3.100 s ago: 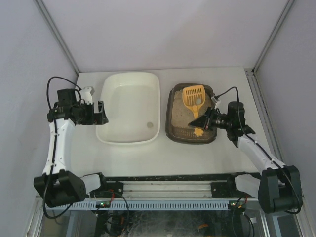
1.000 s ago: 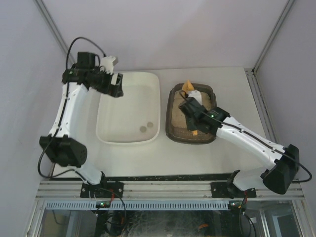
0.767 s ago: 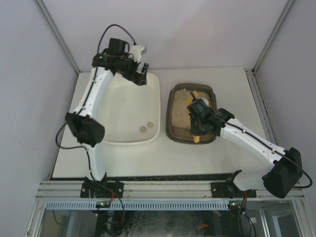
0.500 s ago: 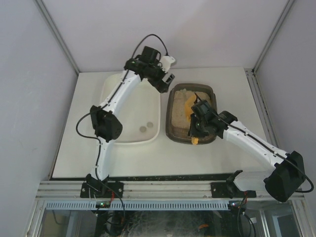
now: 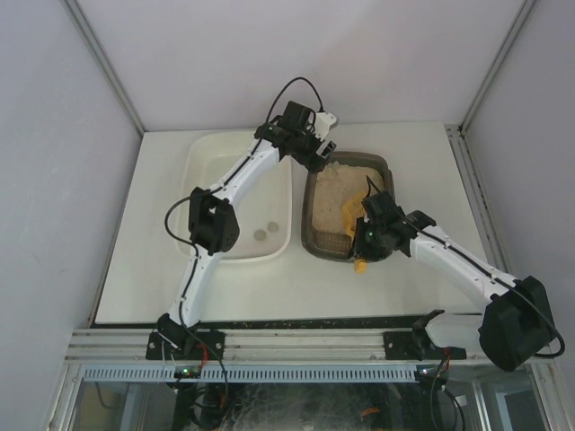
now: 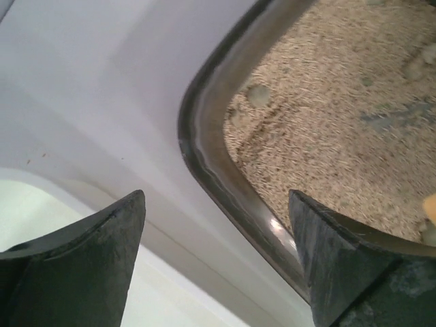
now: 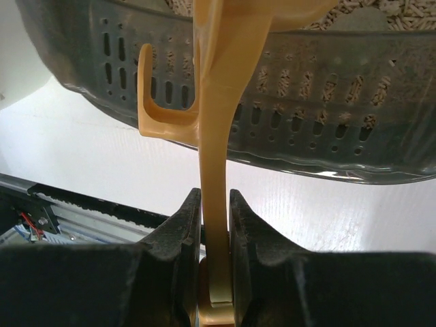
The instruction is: Clean the litter box
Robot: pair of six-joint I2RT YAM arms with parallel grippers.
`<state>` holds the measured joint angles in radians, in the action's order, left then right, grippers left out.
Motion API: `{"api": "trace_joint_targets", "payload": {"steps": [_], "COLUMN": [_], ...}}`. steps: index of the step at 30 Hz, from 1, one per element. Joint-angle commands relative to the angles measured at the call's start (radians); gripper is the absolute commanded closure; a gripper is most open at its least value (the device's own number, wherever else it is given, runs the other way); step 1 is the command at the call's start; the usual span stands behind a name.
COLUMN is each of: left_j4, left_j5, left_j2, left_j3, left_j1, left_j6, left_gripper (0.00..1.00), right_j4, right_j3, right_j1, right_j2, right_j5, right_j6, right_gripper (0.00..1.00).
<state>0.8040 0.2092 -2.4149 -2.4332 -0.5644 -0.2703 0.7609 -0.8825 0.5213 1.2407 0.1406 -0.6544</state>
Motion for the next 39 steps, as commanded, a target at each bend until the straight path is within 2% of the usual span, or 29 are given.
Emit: {"api": "trace_joint_targets", "payload": {"steps": [1,5,9,15,17,19,21,22,28,33,39], "left_j4": [-0.13,-0.183,-0.191,-0.221,-0.227,-0.241,-0.266,-0.276,-0.363,-0.345,-0.41], "left_j5": [-0.104,-0.098,-0.071,-0.071,-0.097,-0.108,-0.115,-0.124,-0.168,-0.153,-0.133], "left_j2": [0.004,0.028,0.031,0.084,0.117,0.167,0.222,0.253,0.454,0.542,0.621], "left_j3": [0.043,0.178,0.24,0.391,0.451,0.523,0.606,0.644,0.886,0.948,1.05], "left_j1": [0.01,0.011,0.012,0.011,0.01,0.009,0.009,0.008,-0.003,-0.031,-0.131], "left_j6": [0.207,0.327,0.409,0.523,0.566,0.599,0.634,0.654,0.78,0.827,0.856], "left_gripper": [0.19,0.35,0.49,0.54,0.59,0.67,0.81,0.83,0.85,0.85,0.83], "right_j4": [-0.074,-0.097,-0.106,-0.12,-0.124,-0.129,-0.147,-0.157,-0.214,-0.248,-0.173], "right_j3": [0.037,0.069,0.085,0.109,0.116,0.122,0.134,0.14,0.146,0.129,0.082], "right_j1": [-0.046,-0.094,-0.124,-0.167,-0.18,-0.194,-0.208,-0.216,-0.268,-0.297,-0.298], "right_j2": [-0.041,-0.061,-0.081,-0.109,-0.114,-0.116,-0.112,-0.107,-0.04,0.015,0.042], "right_j5": [0.055,0.095,0.114,0.144,0.148,0.147,0.172,0.188,0.286,0.373,0.425], "right_j6": [-0.004,-0.006,-0.006,-0.002,0.006,0.015,0.021,0.026,0.063,0.095,0.129], "right_gripper": [1.0,1.0,1.0,1.0,1.0,1.0,1.0,1.0,1.0,1.0,1.0]}}
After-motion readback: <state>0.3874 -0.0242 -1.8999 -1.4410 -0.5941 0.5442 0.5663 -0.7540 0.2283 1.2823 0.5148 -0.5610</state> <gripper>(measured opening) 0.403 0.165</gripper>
